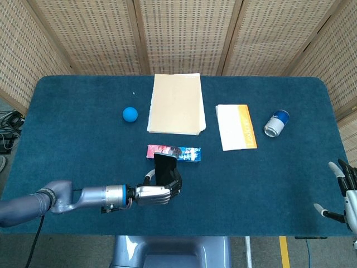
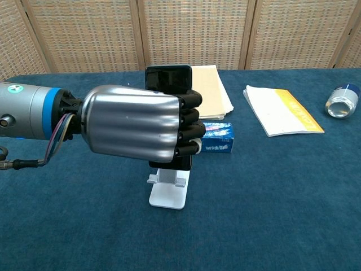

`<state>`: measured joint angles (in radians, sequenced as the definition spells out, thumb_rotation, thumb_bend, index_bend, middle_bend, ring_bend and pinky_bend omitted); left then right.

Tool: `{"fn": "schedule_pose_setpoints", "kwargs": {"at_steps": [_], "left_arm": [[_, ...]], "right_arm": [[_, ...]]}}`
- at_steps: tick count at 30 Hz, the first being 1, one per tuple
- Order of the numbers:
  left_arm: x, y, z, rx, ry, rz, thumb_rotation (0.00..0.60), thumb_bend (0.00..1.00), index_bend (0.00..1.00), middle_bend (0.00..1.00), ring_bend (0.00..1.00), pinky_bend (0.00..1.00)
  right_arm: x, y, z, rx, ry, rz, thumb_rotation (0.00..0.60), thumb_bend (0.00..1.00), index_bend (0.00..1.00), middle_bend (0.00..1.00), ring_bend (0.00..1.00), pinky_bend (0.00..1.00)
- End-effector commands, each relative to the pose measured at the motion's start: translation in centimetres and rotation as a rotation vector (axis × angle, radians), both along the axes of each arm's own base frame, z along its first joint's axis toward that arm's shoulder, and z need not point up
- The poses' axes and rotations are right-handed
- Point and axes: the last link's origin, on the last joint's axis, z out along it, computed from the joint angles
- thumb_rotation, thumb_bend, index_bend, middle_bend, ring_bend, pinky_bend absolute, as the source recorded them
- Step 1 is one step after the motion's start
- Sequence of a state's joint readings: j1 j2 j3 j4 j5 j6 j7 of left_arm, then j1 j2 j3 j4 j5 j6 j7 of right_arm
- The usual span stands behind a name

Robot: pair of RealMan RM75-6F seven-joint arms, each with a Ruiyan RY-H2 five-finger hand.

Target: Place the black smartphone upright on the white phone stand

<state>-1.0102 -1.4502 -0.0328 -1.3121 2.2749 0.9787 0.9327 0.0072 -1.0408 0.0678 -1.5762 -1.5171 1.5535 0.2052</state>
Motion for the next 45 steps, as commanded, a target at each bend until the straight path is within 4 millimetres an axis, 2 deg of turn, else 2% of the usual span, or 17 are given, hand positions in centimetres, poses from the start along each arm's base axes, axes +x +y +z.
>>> {"fn": "schedule_pose_setpoints", "kwargs": {"at_steps": [1, 16, 31, 33, 34, 37, 38, 40, 45], "left_arm": [[0.1, 0.1, -0.3, 0.014, 0.018, -0.005, 0.6, 0.12, 0.56, 0.45, 0.47, 0.38], [-0.4, 0.1, -1.7, 0.022, 0.06, 0.004, 0.6, 0.12, 0.55, 0.45, 0.47, 0.38], [-0.9, -0.3, -2.6, 0.021, 0.086, -0.015, 0.6, 0.12, 0.54, 0.43, 0.46, 0.32], [-0.9, -0.4, -2.6, 0.02, 0.087, -0.015, 0.6, 0.12, 0.5, 0.39, 0.42, 0.29], [-1.0, -0.4, -2.6, 0.018, 0.087, -0.013, 0.6, 0.1, 0.43, 0.32, 0.35, 0.26], [-1.2, -0.4, -2.4, 0.022, 0.088, -0.004, 0.6, 0.01, 0.14, 0.06, 0.09, 0.12], [-1.2, -0.4, -2.4, 0.022, 0.088, 0.002, 0.6, 0.0, 0.05, 0.01, 0.03, 0.07], [-1.3, -0.4, -2.0, 0.026, 0.084, 0.002, 0.6, 0.0, 0.0, 0.0, 0.0, 0.02], [-1.4, -0.4, -1.0, 0.042, 0.074, 0.004, 0.6, 0.0, 0.0, 0.0, 0.0, 0.0]], "right_arm": [[-0.1, 0.0, 0.1, -0.001, -0.004, -0.001, 0.6, 0.0, 0.05, 0.0, 0.0, 0.0], [-0.1, 0.0, 0.3, -0.001, -0.015, 0.0, 0.6, 0.0, 0.05, 0.0, 0.0, 0.0], [-0.1, 0.0, 0.5, -0.001, -0.022, 0.003, 0.6, 0.0, 0.05, 0.0, 0.0, 0.0], [-0.1, 0.0, 0.5, 0.0, -0.022, 0.003, 0.6, 0.0, 0.05, 0.0, 0.0, 0.0], [-0.1, 0.0, 0.5, -0.001, -0.021, 0.003, 0.6, 0.0, 0.05, 0.0, 0.0, 0.0], [-0.1, 0.0, 0.5, -0.001, -0.021, 0.003, 0.6, 0.0, 0.05, 0.0, 0.0, 0.0], [-0.1, 0.0, 0.5, -0.001, -0.021, 0.004, 0.6, 0.0, 0.05, 0.0, 0.0, 0.0], [-0.1, 0.0, 0.5, -0.001, -0.022, 0.004, 0.6, 0.0, 0.05, 0.0, 0.0, 0.0], [0.1, 0.0, 0.3, 0.005, -0.019, 0.01, 0.6, 0.0, 0.05, 0.0, 0.0, 0.0]]}}
